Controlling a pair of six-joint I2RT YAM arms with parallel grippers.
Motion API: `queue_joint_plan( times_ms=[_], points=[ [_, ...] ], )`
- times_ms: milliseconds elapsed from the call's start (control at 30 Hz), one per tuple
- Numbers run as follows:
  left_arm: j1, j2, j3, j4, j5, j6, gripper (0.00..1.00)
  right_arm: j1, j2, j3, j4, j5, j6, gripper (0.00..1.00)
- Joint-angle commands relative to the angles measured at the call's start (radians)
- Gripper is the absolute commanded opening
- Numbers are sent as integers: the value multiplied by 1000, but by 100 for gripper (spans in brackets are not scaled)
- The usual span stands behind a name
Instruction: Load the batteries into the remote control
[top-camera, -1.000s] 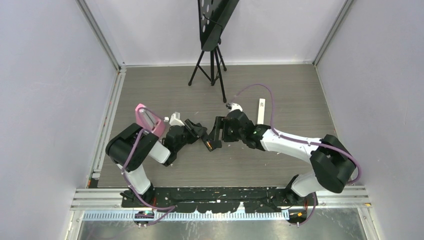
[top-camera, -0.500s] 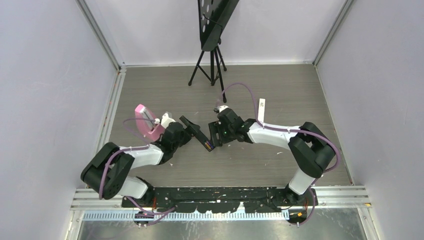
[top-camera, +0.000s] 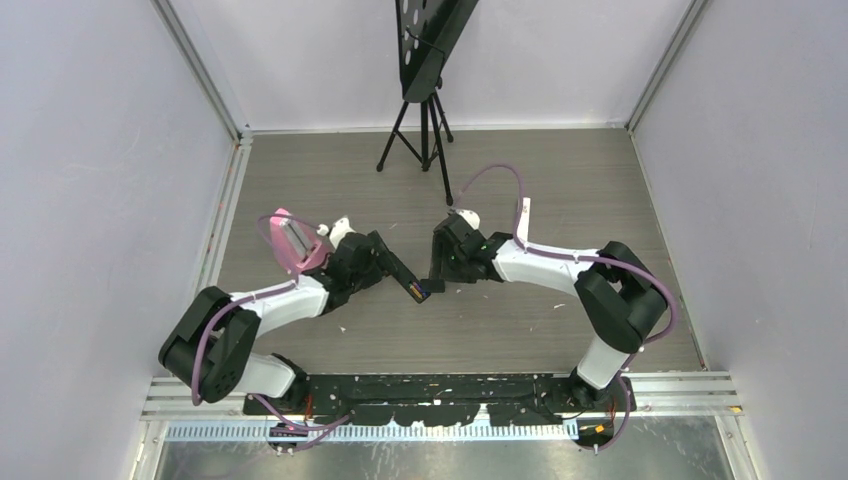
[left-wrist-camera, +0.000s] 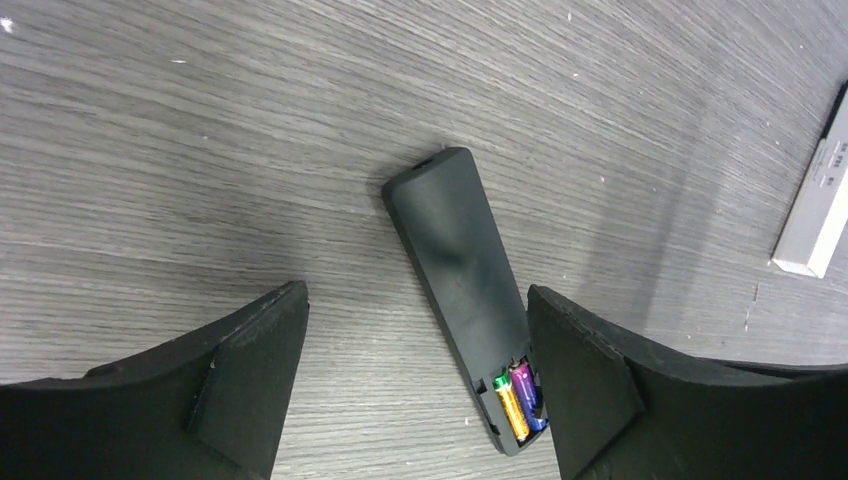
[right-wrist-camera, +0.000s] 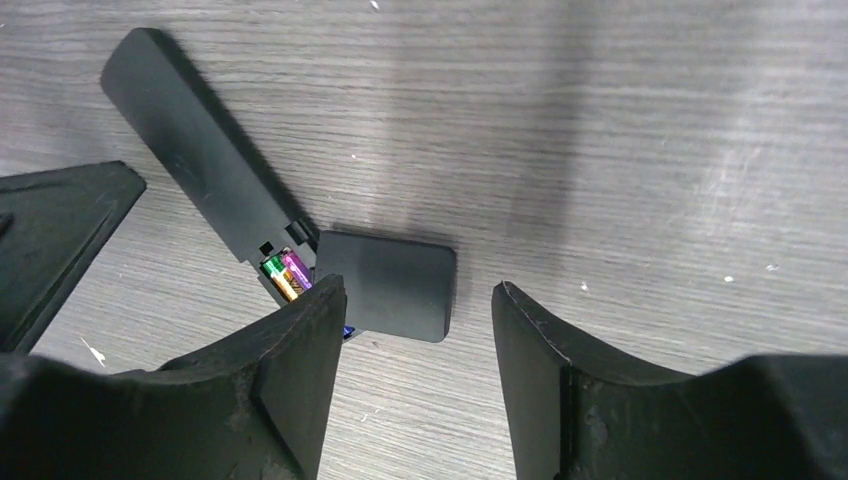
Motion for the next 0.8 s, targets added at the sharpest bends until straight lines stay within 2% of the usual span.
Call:
queue_joint_plan(
  times_ms=[0,100,300,633,767],
  points=[
    [-1,15,32,-34,58,38,81,0,-6,-61,90,-3,152,58],
    [2,50,30,4,112,21,77,0,2,-84,124,-34,232,55],
    [3,101,30,16,148,-14,72,0,-6,-141,181,-47,307,55],
    [2,123,8,18,162,-37,53,50,-9,-190,261,-56,409,40],
    [3,142,-7,44,172,-47,49,92,-11,-177,248,-27,420,35]
  ],
)
